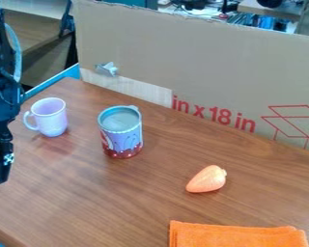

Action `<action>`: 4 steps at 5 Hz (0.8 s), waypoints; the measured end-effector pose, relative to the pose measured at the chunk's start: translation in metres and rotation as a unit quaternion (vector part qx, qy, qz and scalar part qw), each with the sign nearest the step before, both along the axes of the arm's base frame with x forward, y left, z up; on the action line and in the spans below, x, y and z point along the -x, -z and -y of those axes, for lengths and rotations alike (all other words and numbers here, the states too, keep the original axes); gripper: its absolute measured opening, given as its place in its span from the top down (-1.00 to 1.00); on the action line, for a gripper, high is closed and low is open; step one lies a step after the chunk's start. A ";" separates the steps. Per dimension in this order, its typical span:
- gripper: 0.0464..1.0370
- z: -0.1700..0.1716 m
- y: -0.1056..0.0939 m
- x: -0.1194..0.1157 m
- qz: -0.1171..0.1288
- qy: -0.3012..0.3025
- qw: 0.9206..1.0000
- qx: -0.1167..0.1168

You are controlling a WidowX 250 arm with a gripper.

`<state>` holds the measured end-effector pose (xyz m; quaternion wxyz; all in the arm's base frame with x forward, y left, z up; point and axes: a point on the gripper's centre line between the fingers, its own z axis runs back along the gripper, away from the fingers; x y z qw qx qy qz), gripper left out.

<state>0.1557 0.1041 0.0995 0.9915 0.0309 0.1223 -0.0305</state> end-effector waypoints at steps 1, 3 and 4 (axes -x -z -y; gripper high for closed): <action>-0.92 0.001 0.003 0.001 -0.006 0.002 1.000 0.004; -0.92 -0.031 -0.015 -0.005 0.035 0.048 0.998 -0.003; -0.92 -0.055 -0.016 -0.008 0.040 0.051 0.998 -0.009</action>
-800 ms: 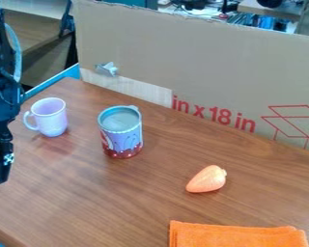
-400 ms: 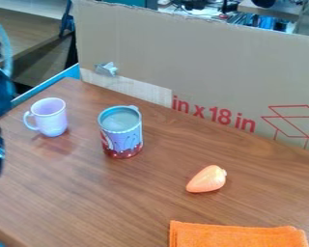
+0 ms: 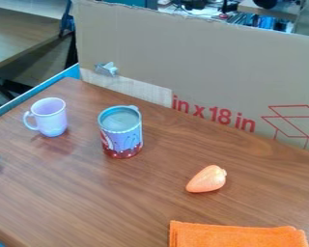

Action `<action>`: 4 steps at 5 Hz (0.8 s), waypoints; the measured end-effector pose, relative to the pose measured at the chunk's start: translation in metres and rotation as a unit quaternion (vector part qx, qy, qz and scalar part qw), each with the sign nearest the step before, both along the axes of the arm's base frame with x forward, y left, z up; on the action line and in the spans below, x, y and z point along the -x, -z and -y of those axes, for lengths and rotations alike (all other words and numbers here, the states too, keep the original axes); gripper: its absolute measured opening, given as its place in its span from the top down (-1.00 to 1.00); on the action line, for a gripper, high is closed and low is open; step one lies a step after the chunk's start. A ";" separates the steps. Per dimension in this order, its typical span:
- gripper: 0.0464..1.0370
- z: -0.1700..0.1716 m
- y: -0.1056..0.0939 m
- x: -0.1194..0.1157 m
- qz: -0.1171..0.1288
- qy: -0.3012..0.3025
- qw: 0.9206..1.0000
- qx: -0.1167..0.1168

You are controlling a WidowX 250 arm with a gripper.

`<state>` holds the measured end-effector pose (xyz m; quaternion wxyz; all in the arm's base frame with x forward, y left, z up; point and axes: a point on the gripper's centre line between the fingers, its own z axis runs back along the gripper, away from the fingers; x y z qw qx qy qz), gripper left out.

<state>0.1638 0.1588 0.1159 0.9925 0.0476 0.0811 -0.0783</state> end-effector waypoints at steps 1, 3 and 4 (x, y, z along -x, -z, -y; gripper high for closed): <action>-0.92 -0.027 0.005 -0.007 -0.003 -0.011 1.000 -0.017; -0.92 -0.048 0.030 -0.015 -0.011 -0.027 1.000 -0.005; -0.92 -0.053 0.039 -0.018 -0.025 -0.041 0.999 -0.002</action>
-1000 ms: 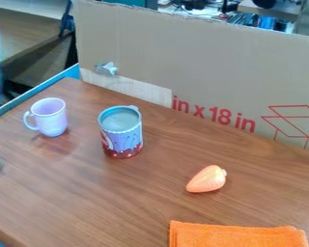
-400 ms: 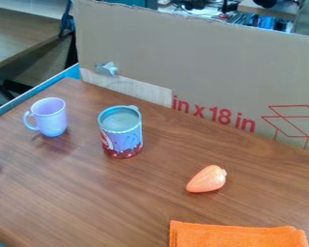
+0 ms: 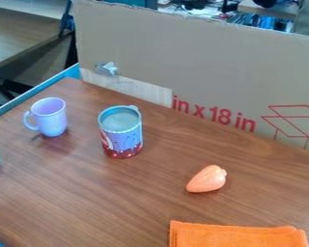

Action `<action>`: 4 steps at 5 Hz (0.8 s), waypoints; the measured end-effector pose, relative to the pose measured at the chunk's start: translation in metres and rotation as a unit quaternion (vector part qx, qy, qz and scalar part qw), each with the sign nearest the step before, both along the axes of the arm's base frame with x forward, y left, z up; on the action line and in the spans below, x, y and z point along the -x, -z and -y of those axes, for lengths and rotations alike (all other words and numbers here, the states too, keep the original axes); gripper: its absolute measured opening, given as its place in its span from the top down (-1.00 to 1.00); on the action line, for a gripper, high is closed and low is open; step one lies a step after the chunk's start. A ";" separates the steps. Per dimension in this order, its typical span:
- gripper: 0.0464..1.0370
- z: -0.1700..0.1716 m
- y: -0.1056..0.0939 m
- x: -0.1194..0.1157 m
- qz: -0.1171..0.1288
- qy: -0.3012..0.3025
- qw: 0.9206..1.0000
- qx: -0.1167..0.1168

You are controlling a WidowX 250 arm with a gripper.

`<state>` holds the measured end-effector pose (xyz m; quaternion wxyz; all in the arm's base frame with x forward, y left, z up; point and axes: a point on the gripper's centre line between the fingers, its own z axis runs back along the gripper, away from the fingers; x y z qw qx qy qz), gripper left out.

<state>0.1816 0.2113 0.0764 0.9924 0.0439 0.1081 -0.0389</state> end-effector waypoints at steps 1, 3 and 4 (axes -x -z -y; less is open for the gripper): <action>-0.92 -0.001 0.010 -0.001 -0.009 -0.003 1.000 0.004; -0.92 -0.007 0.018 -0.007 -0.005 -0.012 1.000 -0.008; -0.92 -0.008 0.022 -0.011 0.000 -0.013 1.000 -0.004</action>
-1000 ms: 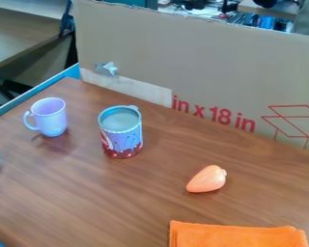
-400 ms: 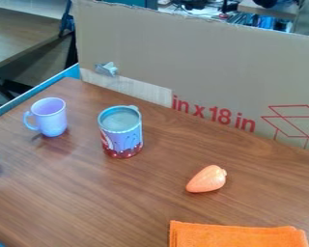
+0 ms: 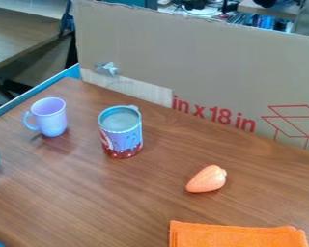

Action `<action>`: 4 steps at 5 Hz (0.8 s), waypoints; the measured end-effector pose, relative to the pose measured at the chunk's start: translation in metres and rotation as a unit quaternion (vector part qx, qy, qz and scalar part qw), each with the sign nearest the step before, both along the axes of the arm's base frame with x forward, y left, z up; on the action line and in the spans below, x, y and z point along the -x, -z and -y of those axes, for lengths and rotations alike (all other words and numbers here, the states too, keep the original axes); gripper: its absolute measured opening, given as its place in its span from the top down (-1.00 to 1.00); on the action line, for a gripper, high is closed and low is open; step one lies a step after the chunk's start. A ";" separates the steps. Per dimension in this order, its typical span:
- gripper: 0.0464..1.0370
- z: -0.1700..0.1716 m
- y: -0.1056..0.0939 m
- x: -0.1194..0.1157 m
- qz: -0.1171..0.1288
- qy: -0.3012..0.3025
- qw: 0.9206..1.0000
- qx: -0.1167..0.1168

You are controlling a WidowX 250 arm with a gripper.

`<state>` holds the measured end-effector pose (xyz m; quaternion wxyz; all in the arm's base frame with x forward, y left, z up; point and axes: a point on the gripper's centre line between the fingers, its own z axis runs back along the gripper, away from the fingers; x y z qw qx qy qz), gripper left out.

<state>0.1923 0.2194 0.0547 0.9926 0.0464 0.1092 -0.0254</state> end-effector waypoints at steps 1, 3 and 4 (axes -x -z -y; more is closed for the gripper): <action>-0.92 0.005 0.004 -0.008 0.002 0.011 1.000 0.005; -0.85 0.010 0.012 -0.018 0.004 0.016 1.000 0.000; -0.30 0.010 0.013 -0.018 0.002 0.005 1.000 -0.001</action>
